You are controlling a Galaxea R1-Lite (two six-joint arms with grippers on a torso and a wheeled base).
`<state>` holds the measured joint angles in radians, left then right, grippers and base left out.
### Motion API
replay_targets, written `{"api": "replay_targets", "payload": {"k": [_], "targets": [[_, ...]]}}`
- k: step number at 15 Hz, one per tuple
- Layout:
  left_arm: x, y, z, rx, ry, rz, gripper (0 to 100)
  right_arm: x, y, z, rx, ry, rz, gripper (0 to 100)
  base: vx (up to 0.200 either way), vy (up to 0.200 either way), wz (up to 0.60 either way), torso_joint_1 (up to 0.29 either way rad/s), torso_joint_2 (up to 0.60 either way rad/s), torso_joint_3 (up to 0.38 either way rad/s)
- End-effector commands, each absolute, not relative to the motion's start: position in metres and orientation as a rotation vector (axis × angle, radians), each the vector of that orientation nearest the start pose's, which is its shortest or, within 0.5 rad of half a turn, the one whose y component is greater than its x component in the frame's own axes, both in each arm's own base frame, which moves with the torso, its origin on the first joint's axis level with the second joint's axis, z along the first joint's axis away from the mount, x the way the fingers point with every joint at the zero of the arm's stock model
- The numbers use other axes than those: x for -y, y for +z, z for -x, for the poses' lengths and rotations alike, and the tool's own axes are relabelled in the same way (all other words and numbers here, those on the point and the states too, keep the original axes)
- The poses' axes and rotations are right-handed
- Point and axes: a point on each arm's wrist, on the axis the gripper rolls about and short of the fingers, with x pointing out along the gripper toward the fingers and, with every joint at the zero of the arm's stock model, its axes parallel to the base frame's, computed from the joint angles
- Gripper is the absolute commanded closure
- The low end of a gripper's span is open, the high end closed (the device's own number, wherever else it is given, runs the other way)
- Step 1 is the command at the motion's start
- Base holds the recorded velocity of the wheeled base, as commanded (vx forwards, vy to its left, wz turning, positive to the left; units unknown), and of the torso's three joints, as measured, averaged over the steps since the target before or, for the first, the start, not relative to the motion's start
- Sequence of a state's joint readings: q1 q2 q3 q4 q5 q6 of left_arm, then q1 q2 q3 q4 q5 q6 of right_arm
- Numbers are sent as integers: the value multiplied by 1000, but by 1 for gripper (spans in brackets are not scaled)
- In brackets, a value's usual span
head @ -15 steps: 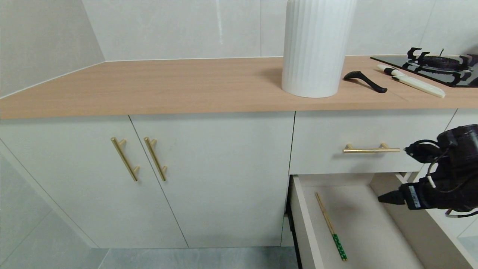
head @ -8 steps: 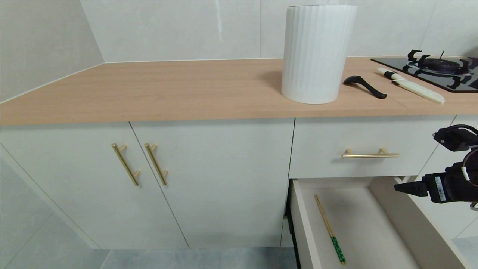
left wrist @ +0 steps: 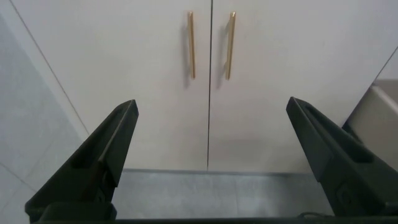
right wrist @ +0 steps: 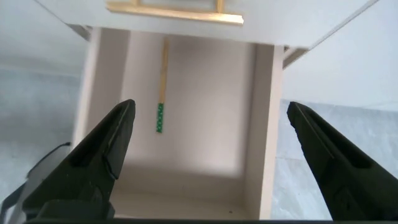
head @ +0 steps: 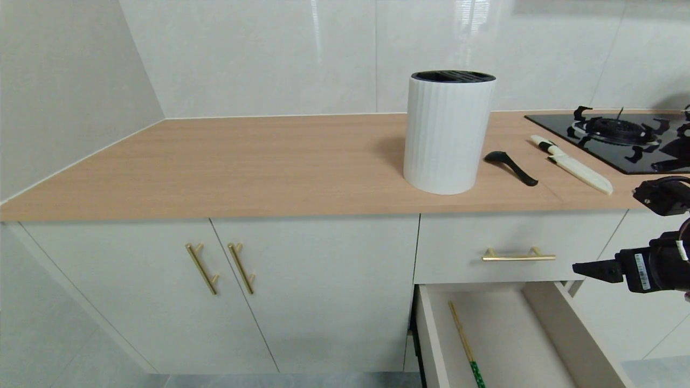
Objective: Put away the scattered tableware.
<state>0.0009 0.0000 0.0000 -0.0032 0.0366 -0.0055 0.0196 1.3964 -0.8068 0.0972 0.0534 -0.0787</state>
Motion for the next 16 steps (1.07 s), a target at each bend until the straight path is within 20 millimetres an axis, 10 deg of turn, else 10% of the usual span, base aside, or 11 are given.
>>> {"api": "replay_targets", "payload": {"k": [1, 16], "targets": [[-1, 76, 23, 2, 38, 6, 0, -5, 196, -214, -683, 98, 64, 0, 0, 0, 0, 217, -476, -281], [-1, 76, 23, 2, 38, 6, 0, -6, 200, -238, -625, 118, 114, 0, 0, 0, 0, 192, -410, -225]]}}
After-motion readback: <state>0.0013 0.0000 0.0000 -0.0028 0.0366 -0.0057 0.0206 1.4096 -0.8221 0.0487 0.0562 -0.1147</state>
